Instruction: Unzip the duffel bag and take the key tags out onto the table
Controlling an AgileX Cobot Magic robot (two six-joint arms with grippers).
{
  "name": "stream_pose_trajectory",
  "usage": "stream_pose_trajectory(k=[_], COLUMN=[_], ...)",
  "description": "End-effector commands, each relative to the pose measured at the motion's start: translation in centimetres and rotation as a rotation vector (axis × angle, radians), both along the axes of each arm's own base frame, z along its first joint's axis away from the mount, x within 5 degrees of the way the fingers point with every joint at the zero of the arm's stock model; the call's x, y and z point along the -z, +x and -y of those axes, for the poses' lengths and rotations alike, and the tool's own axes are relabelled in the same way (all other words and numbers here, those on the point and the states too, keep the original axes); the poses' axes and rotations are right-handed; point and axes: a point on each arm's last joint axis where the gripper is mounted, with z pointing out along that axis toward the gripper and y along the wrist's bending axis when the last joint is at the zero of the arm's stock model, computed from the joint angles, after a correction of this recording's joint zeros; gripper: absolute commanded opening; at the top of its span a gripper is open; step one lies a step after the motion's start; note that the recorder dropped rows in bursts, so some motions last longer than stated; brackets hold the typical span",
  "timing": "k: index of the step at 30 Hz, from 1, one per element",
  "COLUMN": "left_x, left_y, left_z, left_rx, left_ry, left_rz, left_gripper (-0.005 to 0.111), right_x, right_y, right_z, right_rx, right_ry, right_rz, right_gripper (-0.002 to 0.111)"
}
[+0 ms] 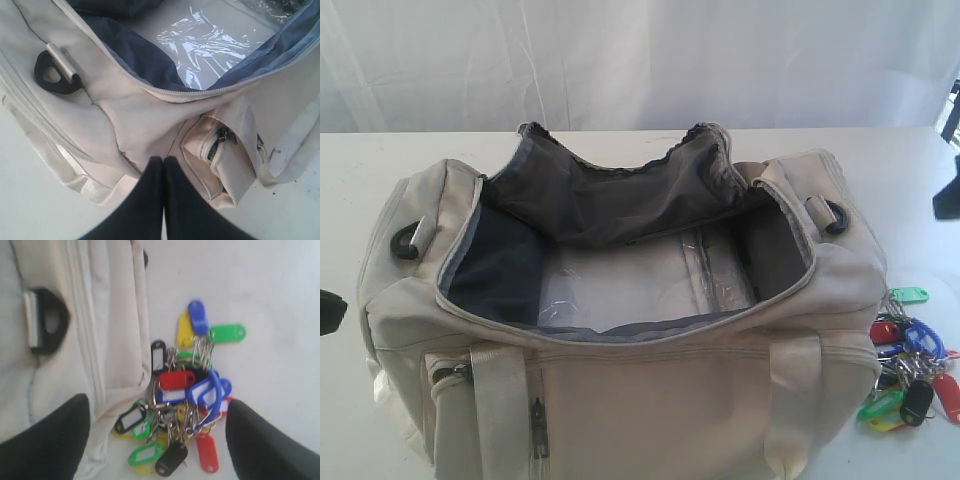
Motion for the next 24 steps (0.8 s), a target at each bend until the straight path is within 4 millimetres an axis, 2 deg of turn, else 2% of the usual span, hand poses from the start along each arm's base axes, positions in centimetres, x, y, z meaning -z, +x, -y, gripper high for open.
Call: stream_pose_trajectory(k=[1,2,3,4,6,7,11,24], left_x=[-0.1,-0.1,-0.1,-0.1,-0.1,-0.1,-0.1,-0.2], left_y=[-0.1,-0.1,-0.1,-0.1,-0.1,-0.1,-0.1,0.0], left_z=[0.1,0.1,0.1,0.1,0.1,0.1,0.0,0.0], left_rx=[0.000,0.000,0.000,0.000,0.000,-0.001,-0.004,-0.008], left_ry=[-0.015,-0.015,-0.015,-0.015,-0.015,-0.015,-0.015,-0.018], left_rz=[0.005,0.005,0.005,0.005,0.005,0.006,0.012,0.019], left_gripper=[0.000,0.000,0.000,0.000,0.000,0.000,0.000,0.000], right_x=[-4.0,-4.5,-5.0,-5.5,-6.2,-6.5,-7.2,-7.3], right_y=[-1.9,-2.2,-2.8,-3.3,-4.0,-4.2,-4.3,-4.4], right_z=[-0.6,-0.7,-0.9,-1.1,-1.4,-1.4,-1.3,-1.3], right_rx=[0.026,0.027,0.017,0.002,0.002,0.009,0.005,0.006], right_ry=[-0.074,-0.087,-0.107,-0.128,-0.152,-0.166,-0.220,-0.220], right_rz=[0.195,0.226,0.251,0.273,0.316,0.345,0.405,0.408], right_gripper=[0.068,0.064,0.055,0.041,0.006,0.001,0.000,0.000])
